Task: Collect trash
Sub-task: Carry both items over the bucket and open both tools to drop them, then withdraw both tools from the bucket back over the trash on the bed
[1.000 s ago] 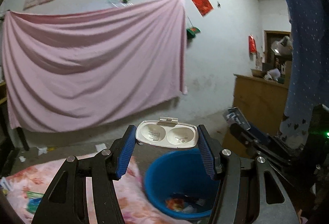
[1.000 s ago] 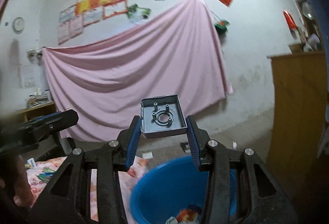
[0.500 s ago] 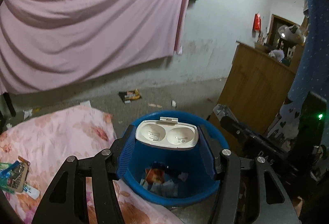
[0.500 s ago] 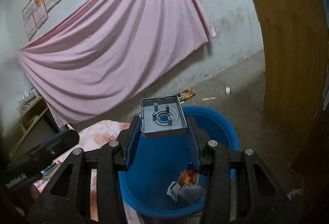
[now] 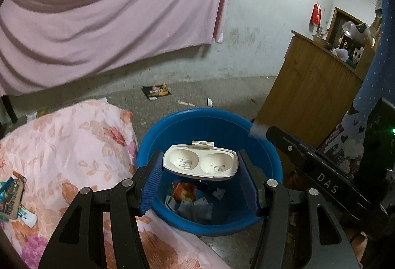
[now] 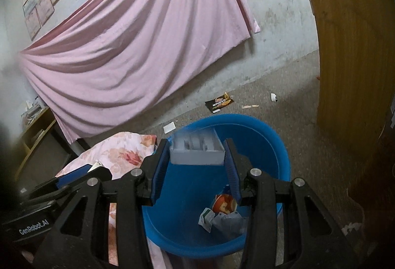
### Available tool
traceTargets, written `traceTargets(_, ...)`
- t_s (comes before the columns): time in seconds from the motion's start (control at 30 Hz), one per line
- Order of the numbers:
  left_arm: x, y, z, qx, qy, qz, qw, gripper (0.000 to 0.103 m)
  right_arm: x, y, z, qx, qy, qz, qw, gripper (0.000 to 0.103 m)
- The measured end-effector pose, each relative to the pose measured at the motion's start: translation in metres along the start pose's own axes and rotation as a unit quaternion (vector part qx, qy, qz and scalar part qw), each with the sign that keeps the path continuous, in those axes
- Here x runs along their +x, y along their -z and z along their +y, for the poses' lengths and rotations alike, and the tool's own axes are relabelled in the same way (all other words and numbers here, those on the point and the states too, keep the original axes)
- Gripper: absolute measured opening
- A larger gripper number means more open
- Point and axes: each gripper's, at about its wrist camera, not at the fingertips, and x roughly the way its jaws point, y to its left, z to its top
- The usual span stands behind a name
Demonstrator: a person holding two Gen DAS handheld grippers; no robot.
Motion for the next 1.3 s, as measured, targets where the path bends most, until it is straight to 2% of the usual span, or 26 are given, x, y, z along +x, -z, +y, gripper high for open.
traceTargets(0.13, 0.005, 0.001, 0.006, -0.014, 0.001, 0.017, 0.9998, 0.054, 0.001, 0.0, 0.0, 0.0, -0.001, 0.005, 1.0, 0.071)
traceTargets(0.37, -0.004, 0.003, 0.019, -0.043, 0.0, 0.009, 0.9991, 0.058, 0.001, -0.001, 0.002, -0.006, 0.003, 0.0, 1.0, 0.071)
traceTargets(0.47, -0.015, 0.004, 0.027, -0.058, -0.007, -0.014, 0.9982, 0.059, -0.001, -0.001, 0.005, -0.016, 0.001, -0.009, 1.0, 0.072)
traceTargets(0.53, -0.024, 0.005, 0.032, -0.067, -0.014, -0.03, 0.9972, 0.065, -0.004, -0.002, 0.01, -0.027, 0.002, -0.019, 0.999, 0.075)
traceTargets(0.57, -0.03, 0.006, 0.036, -0.074, -0.02, -0.042, 0.9962, 0.072, -0.006, -0.003, 0.012, -0.032, 0.002, -0.027, 0.999, 0.077)
traceTargets(0.67, -0.049, 0.007, 0.046, -0.089, -0.034, -0.079, 0.9923, 0.075, -0.012, -0.005, 0.02, -0.047, 0.0, -0.05, 0.998, 0.086)
traceTargets(0.7, -0.056, 0.007, 0.049, -0.092, -0.044, -0.089, 0.9908, 0.08, -0.014, -0.006, 0.021, -0.051, -0.001, -0.055, 0.997, 0.092)
traceTargets(0.77, -0.072, 0.007, 0.055, -0.093, -0.066, -0.117, 0.9865, 0.082, -0.02, -0.007, 0.028, -0.061, -0.004, -0.076, 0.995, 0.102)
traceTargets(0.83, -0.086, 0.01, 0.061, -0.092, -0.081, -0.141, 0.9824, 0.085, -0.027, -0.008, 0.035, -0.068, -0.009, -0.097, 0.993, 0.103)
traceTargets(0.87, -0.092, 0.01, 0.062, -0.091, -0.092, -0.15, 0.9802, 0.096, -0.03, -0.008, 0.038, -0.071, -0.013, -0.106, 0.992, 0.103)
traceTargets(0.9, -0.099, 0.012, 0.063, -0.091, -0.106, -0.163, 0.9767, 0.102, -0.033, -0.008, 0.043, -0.074, -0.018, -0.117, 0.99, 0.103)
traceTargets(0.97, -0.117, 0.017, 0.069, -0.094, -0.125, -0.199, 0.9674, 0.102, -0.04, -0.009, 0.052, -0.083, -0.023, -0.139, 0.987, 0.103)
traceTargets(1.17, -0.153, 0.031, 0.092, -0.098, -0.153, -0.235, 0.9548, 0.102, -0.053, -0.005, 0.084, -0.114, -0.055, -0.19, 0.974, 0.103)
traceTargets(1.3, -0.178, 0.039, 0.105, -0.104, -0.179, -0.261, 0.9427, 0.102, -0.065, -0.001, 0.109, -0.132, -0.087, -0.227, 0.961, 0.103)
